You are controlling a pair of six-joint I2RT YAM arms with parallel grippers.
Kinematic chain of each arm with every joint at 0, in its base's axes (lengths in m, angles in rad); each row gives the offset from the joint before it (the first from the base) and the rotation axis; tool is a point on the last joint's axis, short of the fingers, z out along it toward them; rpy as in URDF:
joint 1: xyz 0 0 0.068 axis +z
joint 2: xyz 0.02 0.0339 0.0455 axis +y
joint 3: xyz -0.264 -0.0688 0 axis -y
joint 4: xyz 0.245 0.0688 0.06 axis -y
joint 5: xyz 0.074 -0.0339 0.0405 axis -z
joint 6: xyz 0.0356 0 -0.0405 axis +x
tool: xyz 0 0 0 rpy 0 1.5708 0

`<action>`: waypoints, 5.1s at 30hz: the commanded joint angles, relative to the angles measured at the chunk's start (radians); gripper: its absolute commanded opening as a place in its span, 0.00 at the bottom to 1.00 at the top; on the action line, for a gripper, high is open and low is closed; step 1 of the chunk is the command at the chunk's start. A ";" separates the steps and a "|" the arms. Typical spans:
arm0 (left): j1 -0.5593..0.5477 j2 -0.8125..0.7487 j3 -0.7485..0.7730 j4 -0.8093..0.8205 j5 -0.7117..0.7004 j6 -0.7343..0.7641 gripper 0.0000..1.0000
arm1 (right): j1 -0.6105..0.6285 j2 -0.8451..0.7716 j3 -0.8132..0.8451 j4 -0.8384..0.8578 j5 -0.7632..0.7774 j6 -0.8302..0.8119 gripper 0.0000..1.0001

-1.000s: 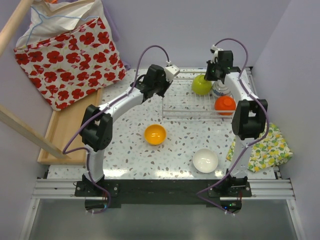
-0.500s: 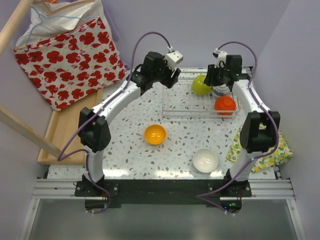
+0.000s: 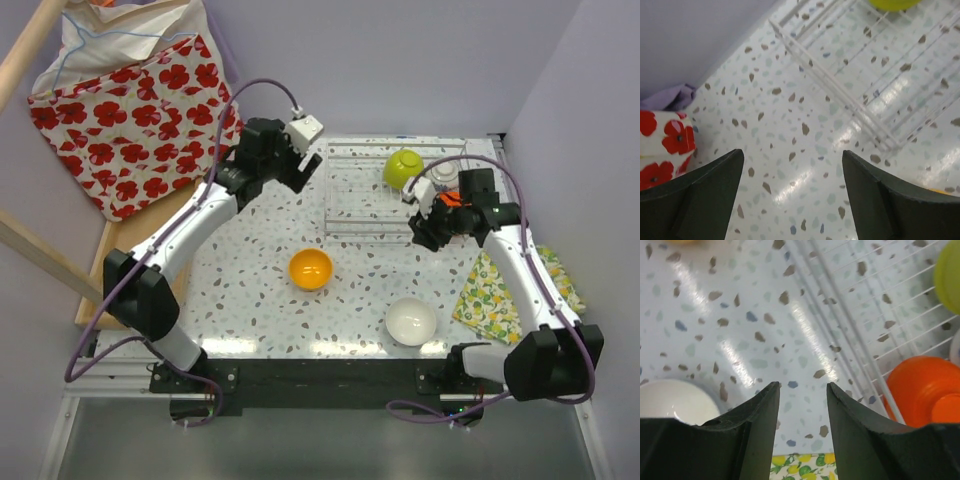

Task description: Load the bowls into the dish rack

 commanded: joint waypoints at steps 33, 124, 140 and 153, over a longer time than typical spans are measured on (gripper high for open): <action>0.423 -0.323 -0.548 -0.292 0.017 0.037 0.82 | 0.769 0.463 0.201 0.181 0.121 -0.134 0.49; -0.055 0.432 0.503 -0.220 0.263 -0.007 0.00 | -0.042 0.711 0.122 1.012 -0.503 1.696 0.15; -0.068 0.425 0.481 -0.213 0.252 0.008 0.00 | -0.197 0.612 0.239 0.560 -0.445 1.260 0.32; -0.068 0.410 0.450 -0.213 0.235 0.013 0.02 | -0.236 0.451 0.304 0.274 -0.285 0.852 0.38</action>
